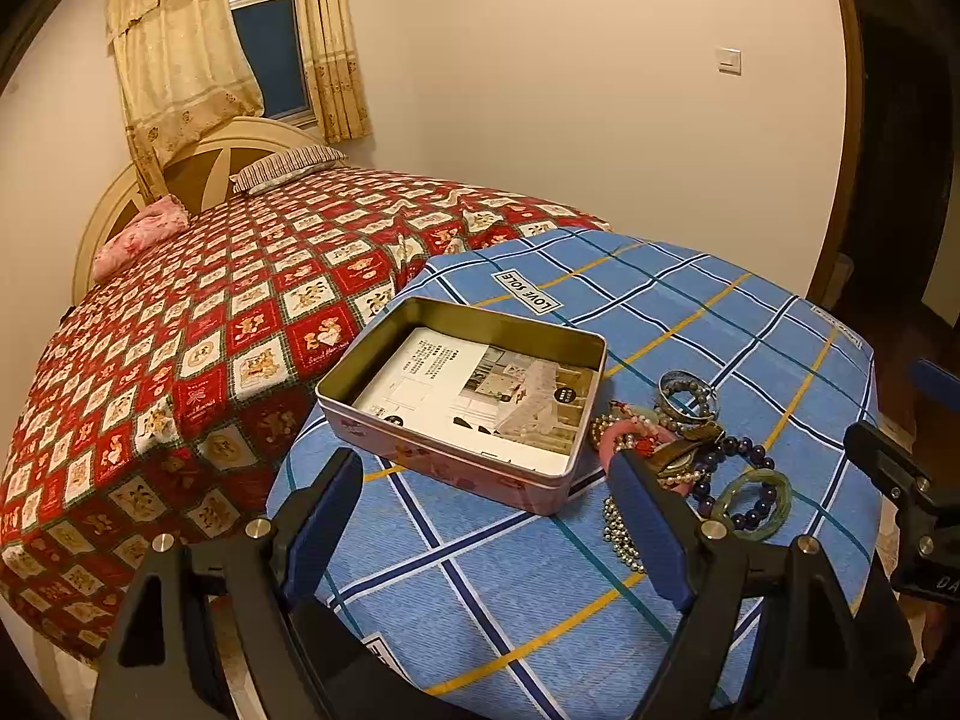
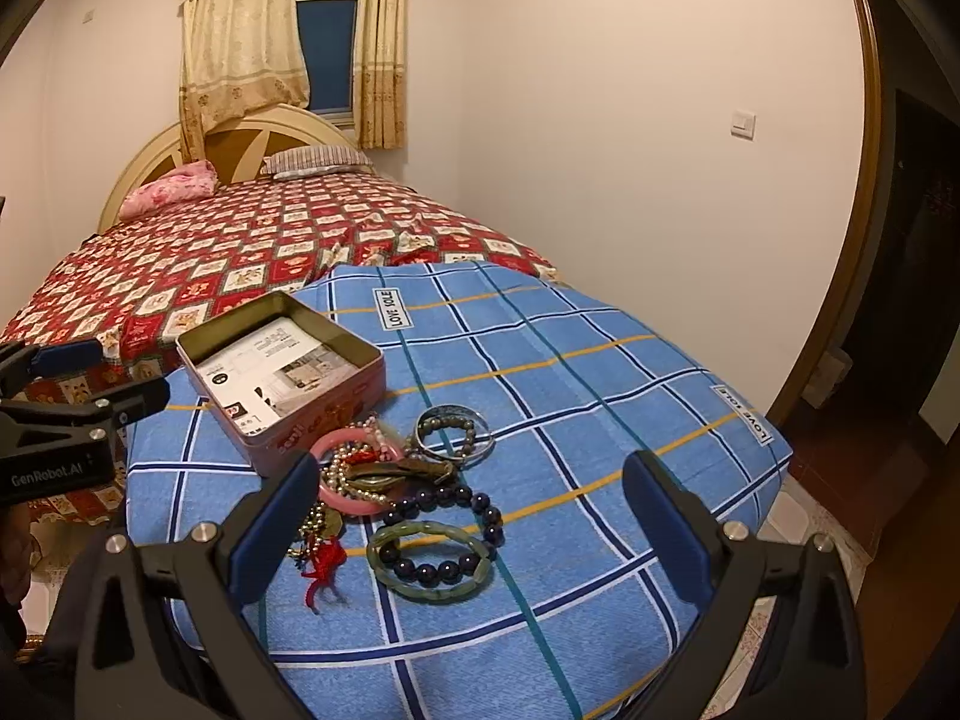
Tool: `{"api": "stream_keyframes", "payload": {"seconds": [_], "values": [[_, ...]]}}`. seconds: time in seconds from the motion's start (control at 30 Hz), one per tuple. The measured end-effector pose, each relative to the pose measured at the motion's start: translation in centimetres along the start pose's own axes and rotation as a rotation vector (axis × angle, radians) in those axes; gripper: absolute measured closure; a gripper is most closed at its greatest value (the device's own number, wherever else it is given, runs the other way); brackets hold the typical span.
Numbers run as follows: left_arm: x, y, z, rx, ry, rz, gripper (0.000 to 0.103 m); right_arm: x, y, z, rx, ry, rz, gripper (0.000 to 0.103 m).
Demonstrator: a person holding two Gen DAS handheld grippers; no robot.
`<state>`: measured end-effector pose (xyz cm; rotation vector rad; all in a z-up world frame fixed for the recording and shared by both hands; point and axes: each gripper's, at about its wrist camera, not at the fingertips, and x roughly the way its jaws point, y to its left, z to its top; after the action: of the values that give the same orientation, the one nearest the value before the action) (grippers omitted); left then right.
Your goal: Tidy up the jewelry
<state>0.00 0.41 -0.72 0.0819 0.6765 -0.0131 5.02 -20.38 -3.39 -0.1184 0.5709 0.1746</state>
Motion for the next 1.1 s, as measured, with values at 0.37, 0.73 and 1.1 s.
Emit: {"api": "stream_keyframes", "payload": {"seconds": [0.37, 0.73, 1.1], "values": [[0.0, 0.4, 0.0, 0.000, 0.000, 0.004, 0.019, 0.1, -0.1, 0.0, 0.000, 0.004, 0.001, 0.001], [0.0, 1.0, 0.5, -0.009, -0.003, 0.030, 0.019, 0.3, -0.4, 0.0, 0.001, 0.009, -0.004, 0.001], [-0.1, 1.1, 0.6, -0.007, -0.002, 0.030, 0.019, 0.3, -0.3, 0.0, -0.006, 0.008, -0.009, 0.001]]}}
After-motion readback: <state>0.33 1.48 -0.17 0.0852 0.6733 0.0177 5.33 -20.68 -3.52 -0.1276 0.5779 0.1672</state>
